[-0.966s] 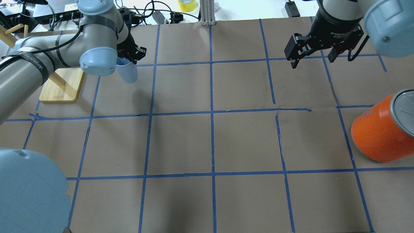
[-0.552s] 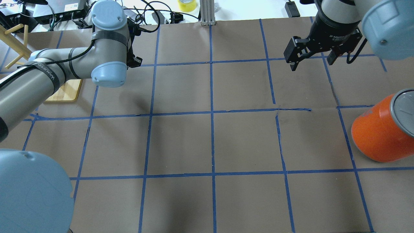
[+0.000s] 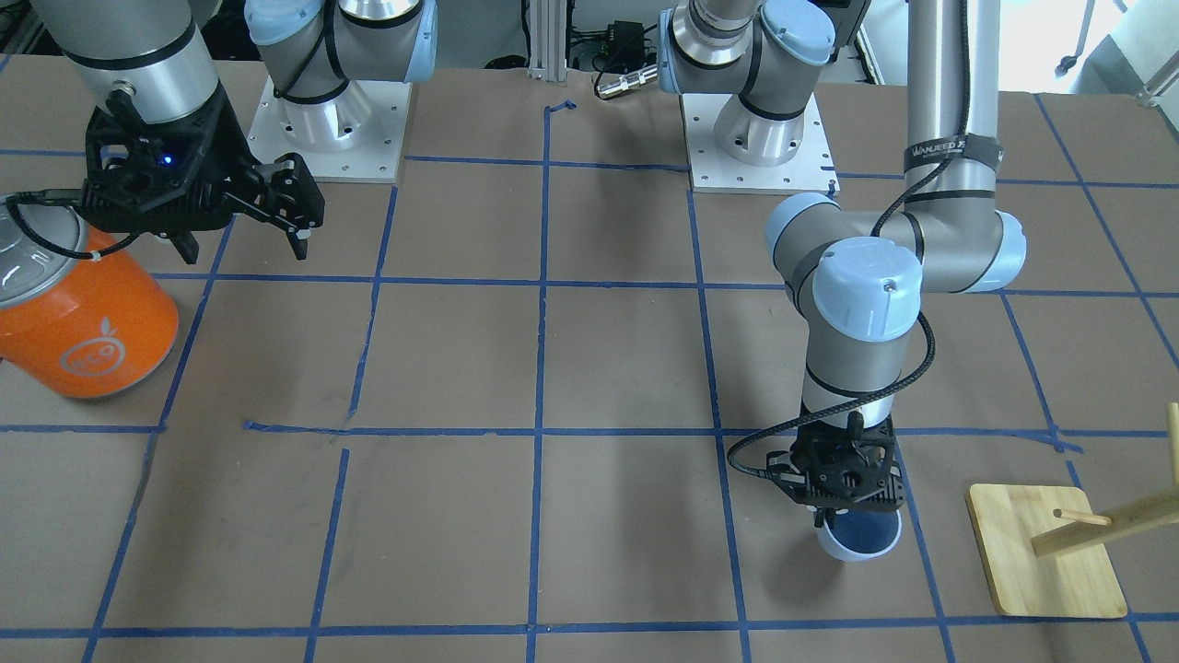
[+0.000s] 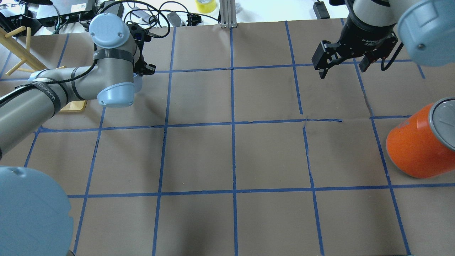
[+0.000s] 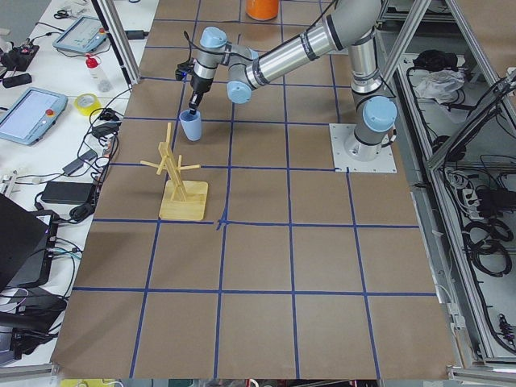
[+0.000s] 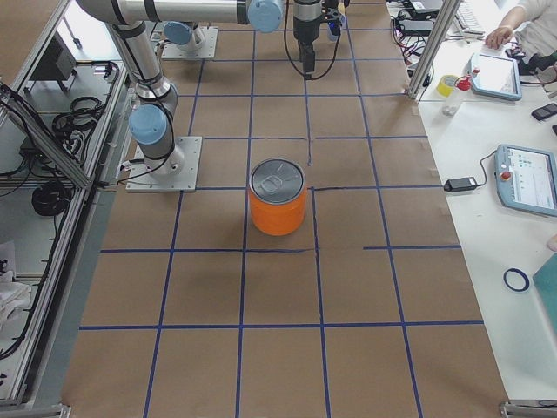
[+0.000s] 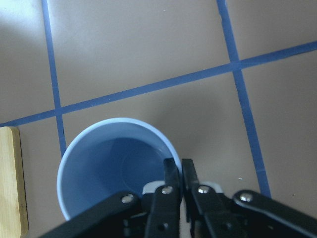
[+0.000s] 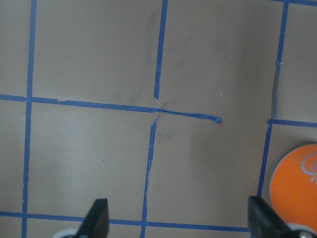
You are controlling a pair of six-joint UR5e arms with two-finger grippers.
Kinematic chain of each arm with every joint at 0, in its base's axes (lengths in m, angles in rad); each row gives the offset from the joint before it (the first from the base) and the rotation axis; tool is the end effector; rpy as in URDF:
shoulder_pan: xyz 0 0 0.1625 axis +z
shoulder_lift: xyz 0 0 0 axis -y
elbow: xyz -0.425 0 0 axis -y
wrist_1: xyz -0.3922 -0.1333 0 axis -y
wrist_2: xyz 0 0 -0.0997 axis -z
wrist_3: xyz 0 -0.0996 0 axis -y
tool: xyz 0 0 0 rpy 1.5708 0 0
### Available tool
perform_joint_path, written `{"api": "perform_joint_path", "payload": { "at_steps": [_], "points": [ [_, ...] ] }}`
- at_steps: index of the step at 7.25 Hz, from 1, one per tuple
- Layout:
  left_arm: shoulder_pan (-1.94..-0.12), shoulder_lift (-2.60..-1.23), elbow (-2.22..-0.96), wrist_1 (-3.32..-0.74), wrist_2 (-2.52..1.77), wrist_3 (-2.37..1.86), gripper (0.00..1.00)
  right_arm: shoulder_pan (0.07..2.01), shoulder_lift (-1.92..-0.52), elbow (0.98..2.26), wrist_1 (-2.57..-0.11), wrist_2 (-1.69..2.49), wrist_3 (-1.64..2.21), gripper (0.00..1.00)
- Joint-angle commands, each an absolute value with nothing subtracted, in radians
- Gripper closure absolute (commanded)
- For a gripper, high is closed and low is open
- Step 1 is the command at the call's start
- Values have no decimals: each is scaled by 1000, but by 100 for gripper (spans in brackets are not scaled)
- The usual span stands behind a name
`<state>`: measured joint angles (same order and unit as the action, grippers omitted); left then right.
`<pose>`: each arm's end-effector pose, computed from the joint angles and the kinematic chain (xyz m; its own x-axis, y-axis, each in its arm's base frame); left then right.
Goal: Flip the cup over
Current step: 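Lower the upright cup onto the table with the left gripper and release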
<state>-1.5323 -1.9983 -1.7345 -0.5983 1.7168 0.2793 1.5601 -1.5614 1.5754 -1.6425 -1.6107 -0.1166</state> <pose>-0.0944 -0.6352 0.2763 -0.9582 0.1671 -0.2324 0.2376 0.9170 -0.3205 0.1240 -0.5028 0.4884 -0.9936 -0.1032 0.0463 -0.1056 0.9930 -0.0527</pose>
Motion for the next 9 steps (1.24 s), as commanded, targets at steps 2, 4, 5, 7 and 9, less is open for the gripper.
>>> {"api": "perform_joint_path", "payload": {
  "at_steps": [2, 4, 5, 7, 9],
  "points": [
    [-1484, -1996, -1740, -598, 1605, 302, 100, 1560, -1559, 1575, -1643, -1609, -115, 0],
    [-1463, -1996, -1740, -606, 1595, 305, 100, 1560, -1557, 1577, -1641, -1609, -114, 0],
    [-1463, -1997, -1740, -607, 1597, 296, 64, 1560, -1557, 1580, -1641, -1609, -115, 0],
    [-1465, -1997, -1740, -615, 1595, 288, 0, 1560, -1559, 1586, -1643, -1609, -114, 0],
    [-1477, -1892, -1679, -832, 1595, 262, 0, 1560, -1559, 1589, -1649, -1609, -115, 0]
  ]
}}
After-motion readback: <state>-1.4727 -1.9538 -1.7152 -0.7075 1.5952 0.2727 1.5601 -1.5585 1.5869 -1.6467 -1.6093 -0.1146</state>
